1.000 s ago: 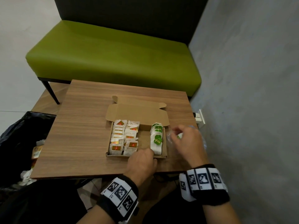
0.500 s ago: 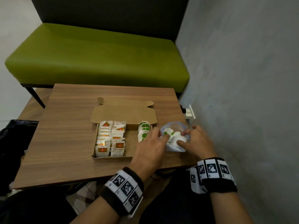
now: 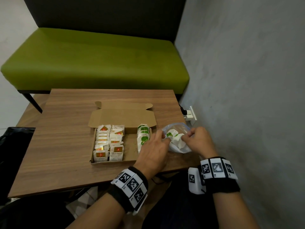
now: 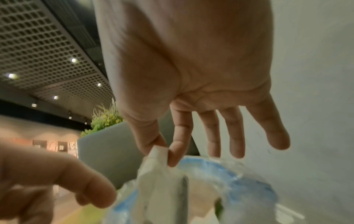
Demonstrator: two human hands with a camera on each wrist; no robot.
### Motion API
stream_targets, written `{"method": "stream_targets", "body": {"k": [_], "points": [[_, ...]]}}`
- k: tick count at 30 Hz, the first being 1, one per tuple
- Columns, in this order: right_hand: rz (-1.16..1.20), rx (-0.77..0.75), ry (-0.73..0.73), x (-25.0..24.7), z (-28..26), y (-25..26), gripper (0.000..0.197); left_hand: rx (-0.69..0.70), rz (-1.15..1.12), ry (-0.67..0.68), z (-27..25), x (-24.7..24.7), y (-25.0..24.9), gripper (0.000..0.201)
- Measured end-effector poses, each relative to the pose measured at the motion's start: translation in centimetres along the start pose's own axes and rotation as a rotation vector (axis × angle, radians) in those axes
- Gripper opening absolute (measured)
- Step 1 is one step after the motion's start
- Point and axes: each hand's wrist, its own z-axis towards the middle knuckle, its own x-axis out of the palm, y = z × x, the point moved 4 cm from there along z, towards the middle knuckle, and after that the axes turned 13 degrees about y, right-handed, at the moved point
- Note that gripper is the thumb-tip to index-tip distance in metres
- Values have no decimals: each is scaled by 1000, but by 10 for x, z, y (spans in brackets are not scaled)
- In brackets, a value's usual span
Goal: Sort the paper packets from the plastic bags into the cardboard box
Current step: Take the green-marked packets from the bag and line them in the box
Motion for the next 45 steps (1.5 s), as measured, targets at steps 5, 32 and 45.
{"method": "stream_targets", "body": {"k": [5,32,45], "points": [[300,-146,-163,-23,-18,16,26,83,-214,-210,-9,-19,-2,59],[380,-571,213,47,-37,87,10,-65,-932,-330,-65,-30,83,8],[-141,-409,208,87,-13,56,10,-285,-350,-89,-48,2,86,19]]}}
